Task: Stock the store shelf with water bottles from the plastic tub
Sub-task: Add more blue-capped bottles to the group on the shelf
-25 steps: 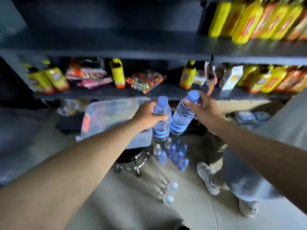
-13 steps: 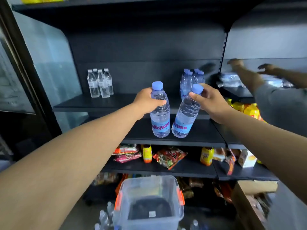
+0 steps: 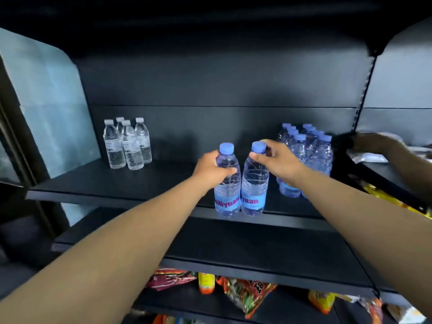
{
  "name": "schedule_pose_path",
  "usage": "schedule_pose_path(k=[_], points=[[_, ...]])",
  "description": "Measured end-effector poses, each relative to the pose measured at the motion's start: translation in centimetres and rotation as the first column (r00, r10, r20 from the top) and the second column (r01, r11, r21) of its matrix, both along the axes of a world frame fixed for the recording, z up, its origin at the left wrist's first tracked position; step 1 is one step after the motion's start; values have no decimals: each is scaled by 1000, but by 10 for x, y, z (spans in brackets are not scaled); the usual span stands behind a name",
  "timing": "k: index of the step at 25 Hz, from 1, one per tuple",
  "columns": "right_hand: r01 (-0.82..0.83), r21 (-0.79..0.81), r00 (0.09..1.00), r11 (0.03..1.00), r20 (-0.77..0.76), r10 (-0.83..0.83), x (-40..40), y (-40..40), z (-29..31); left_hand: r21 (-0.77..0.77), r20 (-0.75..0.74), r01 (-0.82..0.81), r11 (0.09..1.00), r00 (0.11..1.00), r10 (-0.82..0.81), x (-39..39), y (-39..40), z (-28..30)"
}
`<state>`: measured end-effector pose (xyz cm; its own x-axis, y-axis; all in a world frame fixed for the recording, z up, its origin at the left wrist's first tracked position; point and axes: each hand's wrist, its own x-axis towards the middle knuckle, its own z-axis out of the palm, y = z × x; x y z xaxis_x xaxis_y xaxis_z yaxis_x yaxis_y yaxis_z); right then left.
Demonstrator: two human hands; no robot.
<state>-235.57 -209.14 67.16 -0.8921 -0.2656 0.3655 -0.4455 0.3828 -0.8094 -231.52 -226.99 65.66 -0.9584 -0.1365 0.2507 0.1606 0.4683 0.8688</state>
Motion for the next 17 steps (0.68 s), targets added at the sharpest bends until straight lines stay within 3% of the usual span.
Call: schedule_pose_path(k=[7,10,13,17], points=[[-31,-58,996,998,84,36,-110,-7,-13,31,43,66,997,997,-67,-115,-18,-8],[-6,-166,997,986,75,18,-116,-4,-26,74,19,117,990,993,-119,-130,-23,-16],[-82,-217,986,973,125,111,-107,-9,-63,185,-8,206,961,978,-208,-133,-25,-39],[146,-303,982,942,159,-101,-103,-24,-118,251,22,167,954,984,-178,-138,-26,-83]])
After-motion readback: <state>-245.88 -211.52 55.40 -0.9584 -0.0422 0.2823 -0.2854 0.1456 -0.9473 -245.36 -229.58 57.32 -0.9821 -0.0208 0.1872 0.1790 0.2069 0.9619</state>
